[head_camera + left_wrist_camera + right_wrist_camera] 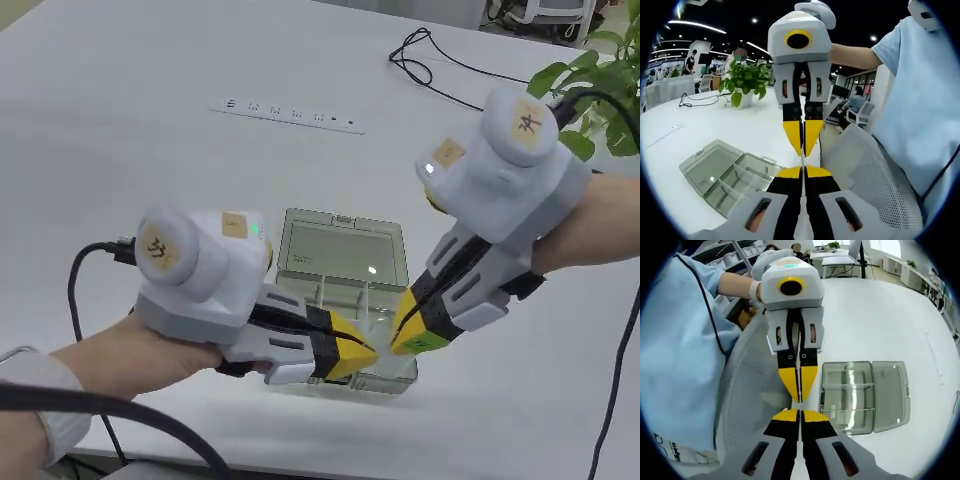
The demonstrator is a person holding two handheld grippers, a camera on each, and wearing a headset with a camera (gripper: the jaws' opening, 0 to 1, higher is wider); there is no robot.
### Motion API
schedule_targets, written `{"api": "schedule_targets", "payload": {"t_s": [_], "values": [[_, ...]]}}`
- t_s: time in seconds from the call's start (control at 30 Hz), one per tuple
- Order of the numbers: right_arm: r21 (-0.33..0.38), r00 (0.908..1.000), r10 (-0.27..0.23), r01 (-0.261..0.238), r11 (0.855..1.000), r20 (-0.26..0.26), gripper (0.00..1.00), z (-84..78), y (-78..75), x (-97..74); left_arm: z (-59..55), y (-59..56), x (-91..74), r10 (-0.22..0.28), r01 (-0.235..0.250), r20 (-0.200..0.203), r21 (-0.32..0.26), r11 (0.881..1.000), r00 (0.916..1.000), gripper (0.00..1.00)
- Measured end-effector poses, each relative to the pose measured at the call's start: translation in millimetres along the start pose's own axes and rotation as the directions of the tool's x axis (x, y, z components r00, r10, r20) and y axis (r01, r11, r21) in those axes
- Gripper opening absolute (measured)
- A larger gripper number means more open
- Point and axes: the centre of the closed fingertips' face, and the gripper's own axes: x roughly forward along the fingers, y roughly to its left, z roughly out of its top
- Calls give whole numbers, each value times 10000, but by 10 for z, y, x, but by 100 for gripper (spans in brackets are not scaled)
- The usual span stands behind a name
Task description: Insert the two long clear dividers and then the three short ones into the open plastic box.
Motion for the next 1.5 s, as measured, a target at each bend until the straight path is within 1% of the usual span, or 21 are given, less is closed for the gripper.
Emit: {"api": "schedule_targets", "payload": {"t_s": [0.33, 0.4, 0.47, 0.63, 0.73, 0.77, 0.8, 0.87, 0.93, 1.0, 1.03, 1.07, 1.13, 1.17, 1.27, 1.3, 1.37, 1.4, 1.43, 1.47, 1.5], "values": [[-29, 9996, -49, 49, 10000, -270, 2, 2, -2, 3, -17, 42, -9, 220, -220, 48, -74, 9997, 9997, 0], [19, 9995, -130, 131, 9999, -271, 2, 2, -27, -2, -18, 73, -12, 392, -390, 158, -135, 9991, 9991, 0], [87, 9995, -210, 212, 9997, -254, 2, 5, -53, -19, -43, 125, -26, 704, -701, 114, -244, 9972, 9975, 1], [219, 9964, -525, 541, 9983, -658, 2, -102, -176, -58, -132, 226, -105, 1206, -1207, -32, -372, 9920, 9927, 14], [316, 9910, -872, 908, 9954, -1011, 2, -205, -311, -73, -180, 300, -186, 1615, -1617, -75, -531, 9854, 9868, 23], [342, 9864, -1061, 1112, 9932, -1259, 2, -248, -345, -85, -194, 322, -207, 1755, -1759, -111, -551, 9829, 9844, 27], [137, 9816, -1254, 1287, 9916, -1438, 2, -282, -388, -90, -218, 355, -240, 1954, -1961, -176, -562, 9790, 9806, 31], [207, 9801, -1268, 1315, 9911, -1530, 2, -307, -404, -82, -250, 393, -289, 2189, -2198, -210, -670, 9732, 9755, 38], [202, 9761, -1397, 1450, 9892, -1667, 2, -336, -444, -85, -279, 416, -334, 2351, -2361, -221, -719, 9691, 9717, 43], [233, 9747, -1445, 1506, 9883, -1707, 2, -340, -461, -84, -304, 438, -368, 2548, -2562, -280, -741, 9638, 9666, 48], [208, 9728, -1532, 1591, 9870, -1736, 2, -340, -474, -85, -323, 465, -392, 2770, -2786, -306, -766, 9573, 9604, 54], [165, 9704, -1608, 1665, 9859, -1803, 2, -345, -488, -84, -339, 469, -402, 2835, -2855, -359, -755, 9554, 9583, 58], [-17, 9631, -1823, 1857, 9826, -1982, 2, -369, -549, -78, -382, 501, -433, 3087, -3120, -524, -773, 9469, 9497, 67], [-24, 9616, -1847, 1881, 9821, -2032, 2, -374, -558, -71, -393, 507, -442, 3156, -3191, -542, -749, 9448, 9473, 71], [-18, 9603, -1846, 1884, 9821, -2091, 2, -400, -621, -22, -423, 537, -481, 3402, -3442, -576, -843, 9351, 9386, 79], [-95, 9579, -1944, 1969, 9804, -2115, 2, -398, -637, -23, -426, 538, -490, 3422, -3459, -557, -851, 9344, 9380, 81], [-112, 9562, -1986, 2009, 9795, -2148, 2, -391, -658, -21, -437, 553, -518, 3578, -3615, -560, -836, 9286, 9321, 85], [-78, 9562, -1996, 2026, 9792, -2144, 2, -385, -666, -18, -454, 567, -533, 3684, -3728, -621, -916, 9234, 9276, 88], [-91, 9558, -1987, 2015, 9794, -2168, 2, -383, -666, -14, -464, 572, -538, 3723, -3772, -659, -959, 9211, 9258, 91], [-128, 9546, -2010, 2032, 9791, -2200, 2, -385, -674, -8, -493, 595, -556, 3852, -3916, -766, -1040, 9142, 9196, 94], [-153, 9531, -2028, 2047, 9787, -2248, 2, -399, -699, -5, -506, 603, -565, 3904, -3969, -783, -998, 9124, 9173, 96]]}}
